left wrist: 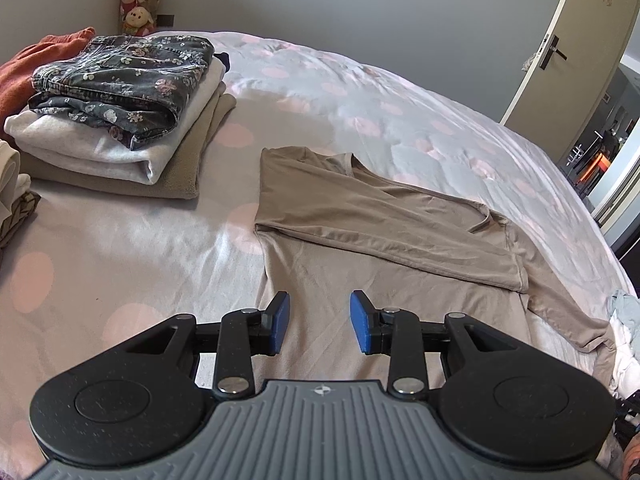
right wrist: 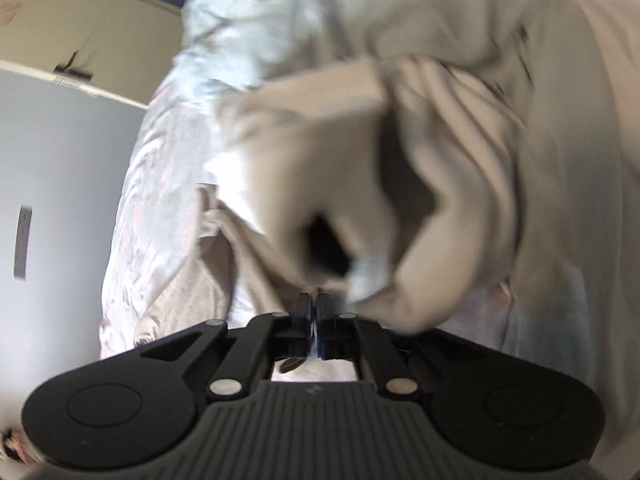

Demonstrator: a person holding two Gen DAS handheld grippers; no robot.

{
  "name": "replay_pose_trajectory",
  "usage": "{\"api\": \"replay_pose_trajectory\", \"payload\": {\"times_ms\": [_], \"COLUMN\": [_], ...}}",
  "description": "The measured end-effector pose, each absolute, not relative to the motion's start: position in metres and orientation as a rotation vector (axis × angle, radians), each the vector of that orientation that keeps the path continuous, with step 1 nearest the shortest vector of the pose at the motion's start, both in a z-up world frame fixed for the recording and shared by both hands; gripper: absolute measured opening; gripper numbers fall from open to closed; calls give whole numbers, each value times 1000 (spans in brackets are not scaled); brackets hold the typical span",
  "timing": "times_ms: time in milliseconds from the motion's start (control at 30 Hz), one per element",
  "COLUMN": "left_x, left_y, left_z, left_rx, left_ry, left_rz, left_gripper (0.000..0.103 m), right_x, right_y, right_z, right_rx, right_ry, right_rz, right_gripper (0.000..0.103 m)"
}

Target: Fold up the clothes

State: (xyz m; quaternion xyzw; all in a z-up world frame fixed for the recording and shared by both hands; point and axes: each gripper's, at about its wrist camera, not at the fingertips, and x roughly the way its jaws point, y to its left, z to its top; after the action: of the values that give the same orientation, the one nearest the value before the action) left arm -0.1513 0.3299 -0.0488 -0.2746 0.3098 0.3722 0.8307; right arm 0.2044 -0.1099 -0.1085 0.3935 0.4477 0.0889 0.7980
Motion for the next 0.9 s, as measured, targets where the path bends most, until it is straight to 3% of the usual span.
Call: {"api": "replay_pose_trajectory", "payload": {"times_ms": [133, 200, 467, 667, 900], "left_x": [-160, -163, -153, -109, -57], "left_y": [338, 342, 370, 395, 406], "left_z": [-45, -46, -49, -37, -46], "left_rx": [-581, -571, -511, -487, -266], "left_ry": [642, 639, 709, 771, 796], "left_rz": [801, 813, 797, 740, 632], "left_gripper": [32, 40, 40, 40, 40], "right_x": [211, 214, 255, 268, 231], "right_y": [-101, -96, -76, -11, 95], "right_z": [-73, -56, 53, 101, 140], "right_rx": [737, 683, 364, 262, 181], "right_ry": [899, 868, 737, 741, 721], "right_rz": [226, 243, 276, 412, 601], "right_gripper": [3, 3, 3, 3, 3]}}
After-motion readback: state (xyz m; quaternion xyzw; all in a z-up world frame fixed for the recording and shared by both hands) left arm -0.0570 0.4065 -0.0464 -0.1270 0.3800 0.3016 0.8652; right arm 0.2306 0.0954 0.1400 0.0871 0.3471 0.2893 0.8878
